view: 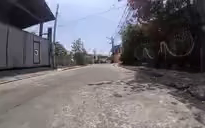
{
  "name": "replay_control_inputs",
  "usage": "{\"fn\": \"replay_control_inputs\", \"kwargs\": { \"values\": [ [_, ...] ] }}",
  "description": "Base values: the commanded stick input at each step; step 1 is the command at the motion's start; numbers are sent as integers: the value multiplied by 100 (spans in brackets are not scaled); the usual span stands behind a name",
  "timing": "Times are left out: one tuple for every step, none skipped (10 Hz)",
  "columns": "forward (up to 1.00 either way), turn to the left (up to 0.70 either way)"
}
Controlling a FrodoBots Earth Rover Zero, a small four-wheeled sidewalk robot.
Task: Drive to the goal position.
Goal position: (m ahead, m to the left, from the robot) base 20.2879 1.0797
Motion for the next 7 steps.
{"fn": "replay_control_inputs", "kwargs": {
  "values": [
    [100,-2],
    [100,-1],
    [100,0],
    [100,0],
    [100,0],
    [100,0],
    [100,0]
  ]
}}
